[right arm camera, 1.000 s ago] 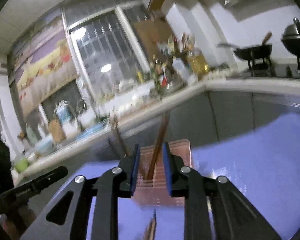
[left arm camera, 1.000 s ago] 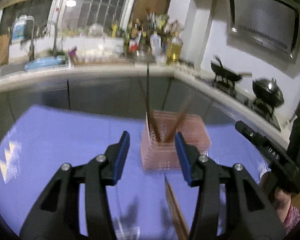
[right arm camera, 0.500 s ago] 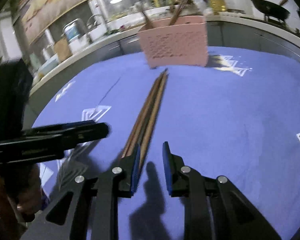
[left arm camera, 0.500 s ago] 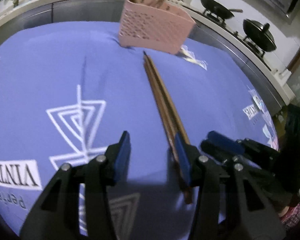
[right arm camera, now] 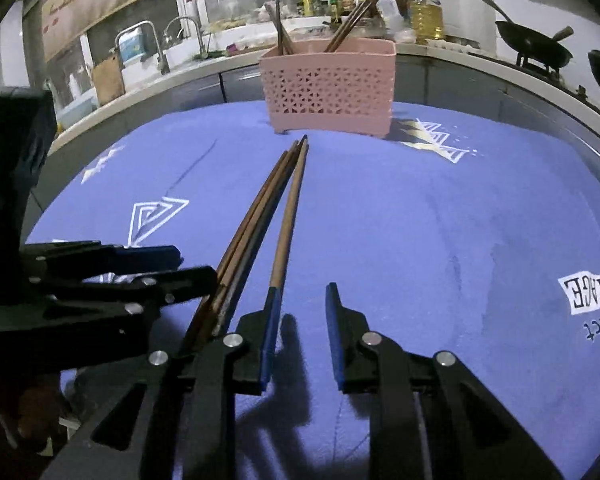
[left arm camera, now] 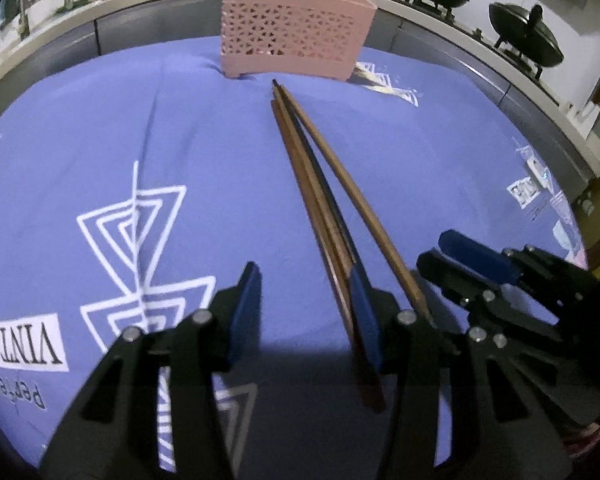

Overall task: Organize utensils
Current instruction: 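Move both open tools down to the remaining chopsticks on the cloth, then close the left tool on a wooden chopstick while the right tool grasps another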

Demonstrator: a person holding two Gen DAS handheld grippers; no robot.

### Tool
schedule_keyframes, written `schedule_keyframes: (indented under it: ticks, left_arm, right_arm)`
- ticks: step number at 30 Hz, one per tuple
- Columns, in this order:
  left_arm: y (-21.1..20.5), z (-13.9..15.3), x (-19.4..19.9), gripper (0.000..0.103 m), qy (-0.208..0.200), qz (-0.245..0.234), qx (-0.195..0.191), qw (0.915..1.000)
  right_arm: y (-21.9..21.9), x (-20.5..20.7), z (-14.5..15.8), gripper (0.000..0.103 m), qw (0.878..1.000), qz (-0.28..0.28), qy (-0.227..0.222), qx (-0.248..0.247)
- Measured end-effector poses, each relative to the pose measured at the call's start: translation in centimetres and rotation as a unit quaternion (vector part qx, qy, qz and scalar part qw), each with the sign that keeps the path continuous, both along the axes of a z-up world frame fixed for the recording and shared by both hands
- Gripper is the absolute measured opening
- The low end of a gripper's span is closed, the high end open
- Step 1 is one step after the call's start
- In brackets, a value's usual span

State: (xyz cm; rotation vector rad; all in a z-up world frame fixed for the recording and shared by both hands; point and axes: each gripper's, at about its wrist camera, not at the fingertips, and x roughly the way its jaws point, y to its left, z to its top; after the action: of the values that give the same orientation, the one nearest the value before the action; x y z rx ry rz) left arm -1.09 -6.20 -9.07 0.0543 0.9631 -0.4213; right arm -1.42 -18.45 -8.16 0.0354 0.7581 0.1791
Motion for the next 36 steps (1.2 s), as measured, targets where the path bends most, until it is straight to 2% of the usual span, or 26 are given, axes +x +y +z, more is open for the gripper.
schedule_keyframes:
  ticks: [3, 9, 14, 16, 19, 21, 24, 29, 30, 31, 34, 35, 36]
  left_arm:
    - [-0.7, -0.1, -0.2, 0.045, -0.017, -0.001, 0.027, 0.9995]
    - [-0.2, -0.1, 0.5, 0.044, -0.008, 0.022, 0.03, 0.9993]
    - [-1.4, -0.2, 0.6, 0.044, -0.022, 0.017, 0.061, 0.9977]
    - [-1.7, -0.3, 0.5, 0.044, -0.031, 0.013, 0.074, 0.9967]
    - [-1.4, -0.2, 0.5, 0.032, -0.035, 0.013, 0.077, 0.9963]
    - [-0.9, -0.1, 0.6, 0.018, -0.031, 0.014, 0.076, 0.9965]
    - [0.7, -0.1, 0.7, 0.015, -0.026, 0.026, 0.076, 0.9964]
    - [2.9, -0.1, 0.6, 0.015, -0.024, 0.045, 0.067, 0.9964]
    - [2.8, -0.1, 0.6, 0.016, -0.026, 0.043, 0.072, 0.9961]
    - [2.6, -0.1, 0.5, 0.016, -0.03, 0.042, 0.076, 0.9958]
    - [2.3, -0.1, 0.6, 0.015, -0.041, 0.035, 0.079, 0.9954]
    - [2.4, -0.1, 0.8, 0.008, -0.039, 0.031, 0.073, 0.9961]
    - [2.4, -0.1, 0.9, 0.006, -0.038, 0.028, 0.069, 0.9965]
  right_arm:
    - [0.1, 0.1, -0.2, 0.024, 1.0, 0.004, -0.001, 0.002]
    - [0.7, 0.1, -0.5, 0.024, 1.0, 0.018, 0.001, 0.001]
    - [1.2, 0.4, -1.2, 0.024, 1.0, 0.025, 0.002, -0.012]
    - [1.3, 0.4, -1.3, 0.024, 0.999, 0.023, -0.007, -0.031]
    - [0.6, 0.5, -1.3, 0.024, 0.999, 0.011, -0.01, -0.031]
    - [-0.1, 0.7, -1.3, 0.024, 1.0, 0.004, -0.005, -0.021]
    - [-0.6, 1.2, -1.2, 0.024, 1.0, 0.001, 0.002, -0.012]
    - [-0.1, 2.5, -1.1, 0.023, 0.999, 0.015, 0.01, -0.028]
    - [0.0, 2.8, -1.0, 0.019, 0.999, 0.019, 0.011, -0.032]
    - [0.0, 3.0, -1.0, 0.009, 0.999, 0.023, 0.013, -0.032]
    - [-0.6, 3.3, -1.0, 0.007, 0.999, 0.019, 0.02, -0.027]
    - [-1.1, 3.3, -0.9, 0.007, 0.999, 0.011, 0.02, -0.028]
    - [-1.8, 3.3, -0.9, 0.007, 0.999, 0.001, 0.022, -0.025]
